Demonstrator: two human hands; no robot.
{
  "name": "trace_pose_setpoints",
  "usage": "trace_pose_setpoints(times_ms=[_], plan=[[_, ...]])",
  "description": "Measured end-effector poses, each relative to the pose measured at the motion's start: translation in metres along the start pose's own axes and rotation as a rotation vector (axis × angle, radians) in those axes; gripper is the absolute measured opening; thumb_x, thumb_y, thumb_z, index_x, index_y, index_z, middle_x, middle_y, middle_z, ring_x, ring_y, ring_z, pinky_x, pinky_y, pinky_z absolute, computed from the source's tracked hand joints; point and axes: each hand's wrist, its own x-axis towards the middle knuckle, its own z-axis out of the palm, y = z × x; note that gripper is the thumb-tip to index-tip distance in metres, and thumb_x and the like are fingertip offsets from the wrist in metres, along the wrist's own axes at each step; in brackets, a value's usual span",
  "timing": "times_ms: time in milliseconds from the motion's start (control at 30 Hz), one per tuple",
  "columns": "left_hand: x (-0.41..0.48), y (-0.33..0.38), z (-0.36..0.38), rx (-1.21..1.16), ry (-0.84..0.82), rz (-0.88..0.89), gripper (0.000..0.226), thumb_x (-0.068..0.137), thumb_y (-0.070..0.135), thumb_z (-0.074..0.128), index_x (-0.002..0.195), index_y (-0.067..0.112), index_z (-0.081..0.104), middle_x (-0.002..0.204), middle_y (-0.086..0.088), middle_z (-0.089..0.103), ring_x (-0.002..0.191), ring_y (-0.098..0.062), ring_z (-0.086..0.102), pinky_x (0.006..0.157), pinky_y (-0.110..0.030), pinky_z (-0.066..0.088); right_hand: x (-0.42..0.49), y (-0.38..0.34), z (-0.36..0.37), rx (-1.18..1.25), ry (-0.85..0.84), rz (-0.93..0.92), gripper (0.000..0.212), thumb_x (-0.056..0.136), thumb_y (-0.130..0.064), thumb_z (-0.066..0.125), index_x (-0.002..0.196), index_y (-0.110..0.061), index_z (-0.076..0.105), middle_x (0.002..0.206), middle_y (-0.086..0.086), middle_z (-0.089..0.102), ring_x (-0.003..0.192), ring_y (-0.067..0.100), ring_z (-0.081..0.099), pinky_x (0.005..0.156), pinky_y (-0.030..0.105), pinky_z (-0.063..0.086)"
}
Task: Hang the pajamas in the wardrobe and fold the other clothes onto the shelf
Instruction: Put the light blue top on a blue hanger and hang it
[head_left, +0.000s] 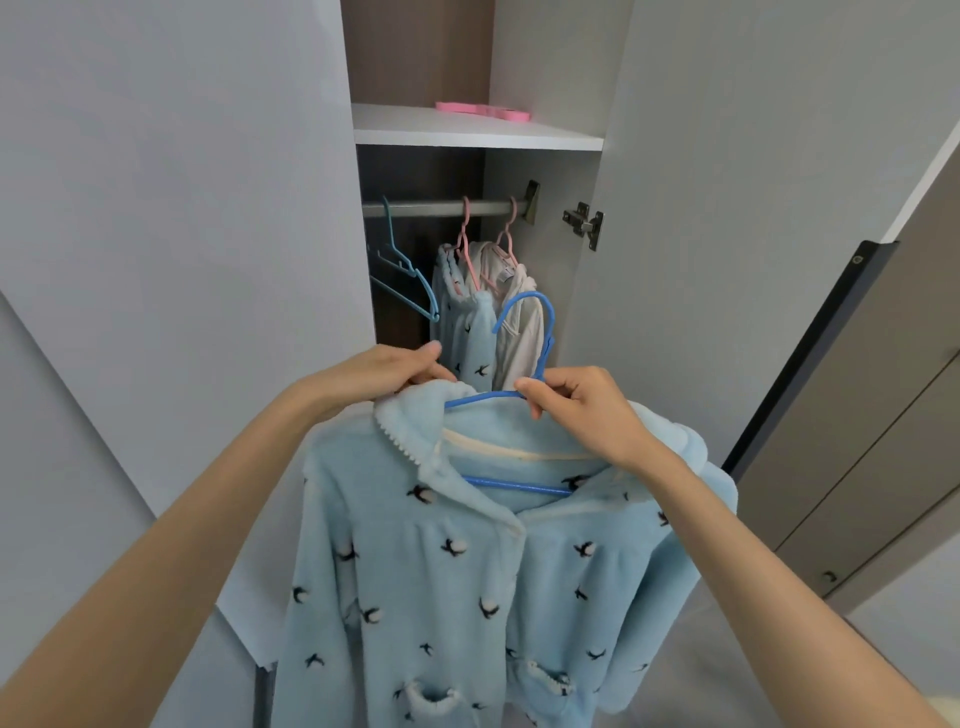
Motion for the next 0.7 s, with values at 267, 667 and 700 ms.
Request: trace_pose_setpoints(times_ms=[267,667,700], plan=[[0.011,-0.012,0.013,0.546,0.309,0.03,0.024,0.083,0.033,0.061,0.087,0.011,0.069,0.088,-0.007,0.068,0.076,-0.019,0.056,0.062,-0.029,0.04,0.005,0.002,0.008,-0.074,0.004,0.055,0.044,0.089,-0.056,0.05,0.058,-0.026,0.058,0.043,-0.006,0.03,0.043,0.011,0.026,0.046,0.018,0.023],[0.014,-0.013,0.023,0.672,0.32,0.426,0.043,0.09,0.039,0.057,0.131,0.03,0.05,0.134,0.003,0.049,0.125,-0.018,0.042,0.104,-0.046,0.035,0.005,0.013,0.002,0.141,-0.085,0.264,0.039,0.098,-0.035,0.049,0.062,-0.02,0.057,0.053,-0.009,0.039,0.04,0.003,0.028,0.041,0.009,0.025],[0.014,-0.009,0.031,0.73,0.282,0.444,0.048,0.091,0.04,0.055,0.137,0.033,0.044,0.141,0.006,0.043,0.133,-0.016,0.034,0.111,-0.051,0.024,0.006,0.011,0.001,0.155,-0.134,0.269,0.038,0.099,-0.034,0.047,0.066,-0.019,0.057,0.054,-0.009,0.038,0.04,0.004,0.027,0.04,0.01,0.024]])
